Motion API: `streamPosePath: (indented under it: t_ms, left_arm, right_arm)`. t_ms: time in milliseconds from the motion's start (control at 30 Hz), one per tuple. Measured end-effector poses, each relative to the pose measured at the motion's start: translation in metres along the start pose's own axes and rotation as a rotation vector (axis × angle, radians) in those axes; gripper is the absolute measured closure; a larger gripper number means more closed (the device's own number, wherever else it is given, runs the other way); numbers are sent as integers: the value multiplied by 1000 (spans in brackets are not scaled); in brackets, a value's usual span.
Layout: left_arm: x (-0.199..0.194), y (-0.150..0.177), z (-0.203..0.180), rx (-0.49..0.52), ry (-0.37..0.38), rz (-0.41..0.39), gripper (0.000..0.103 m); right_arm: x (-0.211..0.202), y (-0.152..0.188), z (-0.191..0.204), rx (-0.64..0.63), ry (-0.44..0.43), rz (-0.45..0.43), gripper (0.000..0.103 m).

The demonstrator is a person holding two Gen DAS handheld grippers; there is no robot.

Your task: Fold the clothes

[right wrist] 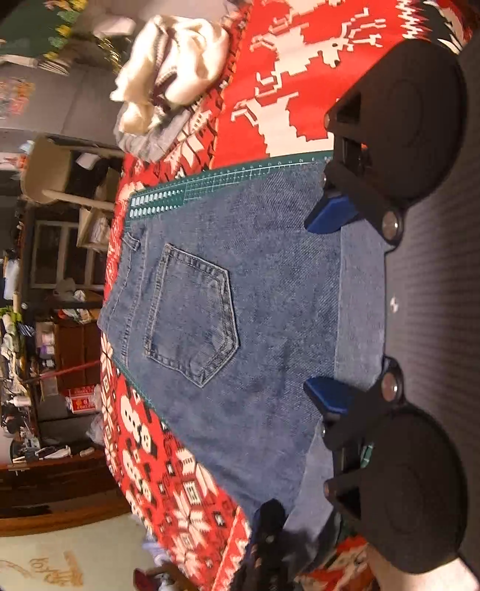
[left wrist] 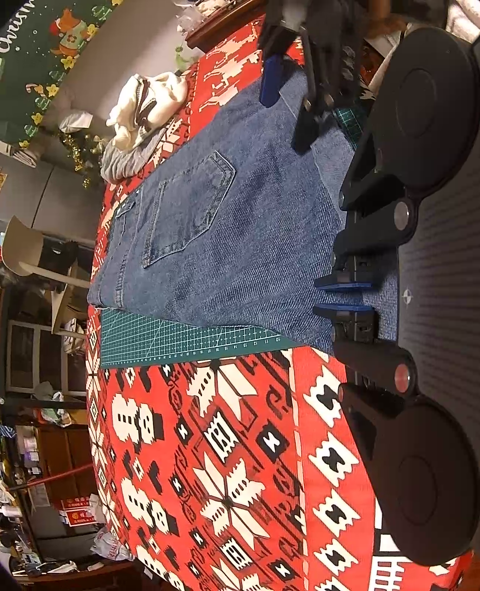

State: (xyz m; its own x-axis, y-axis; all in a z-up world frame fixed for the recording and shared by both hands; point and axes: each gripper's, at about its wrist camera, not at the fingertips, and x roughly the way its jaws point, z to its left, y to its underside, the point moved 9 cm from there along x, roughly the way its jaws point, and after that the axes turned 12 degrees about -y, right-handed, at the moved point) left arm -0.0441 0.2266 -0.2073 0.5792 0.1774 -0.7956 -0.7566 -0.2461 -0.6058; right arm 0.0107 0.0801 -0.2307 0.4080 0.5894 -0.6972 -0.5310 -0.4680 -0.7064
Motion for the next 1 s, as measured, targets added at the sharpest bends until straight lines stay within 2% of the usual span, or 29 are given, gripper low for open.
streamPosePath:
  t_ms: [67, 133, 233, 333, 567, 767, 933, 1000]
  left_arm:
    - [0, 0, 0, -4, 1, 7, 93]
    - [0, -1, -1, -11, 11, 15, 88]
    - [-2, -4, -3, -27, 27, 24, 81]
    - [-8, -9, -6, -25, 22, 4, 78]
    - [-13, -35, -20, -25, 44, -37, 77]
    - [7, -55, -41, 8, 42, -45, 77]
    - [29, -44, -47, 42, -2, 6, 77]
    - [27, -37, -46, 61, -14, -9, 78]
  right_arm:
    - [1, 1, 1, 17, 26, -10, 10]
    - [4, 2, -2, 29, 56, -8, 1]
    - [4, 3, -5, 35, 59, -21, 1]
    - [2, 5, -4, 25, 65, -34, 1]
    - [4, 4, -8, 38, 46, -43, 1]
    - [7, 4, -7, 18, 40, -67, 1]
    - [8, 3, -7, 11, 33, -76, 1]
    - [9, 3, -8, 9, 32, -77, 1]
